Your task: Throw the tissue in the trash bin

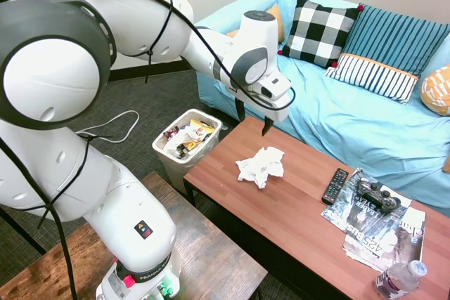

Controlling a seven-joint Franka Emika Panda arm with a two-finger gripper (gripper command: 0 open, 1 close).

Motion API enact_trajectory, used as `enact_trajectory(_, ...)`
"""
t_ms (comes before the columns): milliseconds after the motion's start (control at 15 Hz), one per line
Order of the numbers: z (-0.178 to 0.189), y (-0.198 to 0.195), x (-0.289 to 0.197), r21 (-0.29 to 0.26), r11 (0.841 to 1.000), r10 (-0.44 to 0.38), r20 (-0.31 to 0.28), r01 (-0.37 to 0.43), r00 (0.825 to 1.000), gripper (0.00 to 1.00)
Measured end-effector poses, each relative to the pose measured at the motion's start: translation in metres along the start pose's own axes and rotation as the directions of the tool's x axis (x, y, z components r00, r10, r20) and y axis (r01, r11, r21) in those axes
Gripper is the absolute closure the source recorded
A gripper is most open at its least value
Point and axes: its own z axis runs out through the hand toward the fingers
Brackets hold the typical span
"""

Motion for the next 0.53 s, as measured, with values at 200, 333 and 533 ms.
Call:
enact_trajectory(200, 0.003, -0.003, 0.001, 0.007, 1.0, 0.01, 0.012, -0.01, 1.0, 0.0)
enact_trajectory(333, 0.014, -0.011, 0.004, 0.018, 1.0, 0.007, 0.007, -0.007, 1.0, 0.0)
enact_trajectory(533, 0.055, -0.029, 0.017, 0.021, 1.0, 0.017, 0.018, -0.018, 1.0, 0.0)
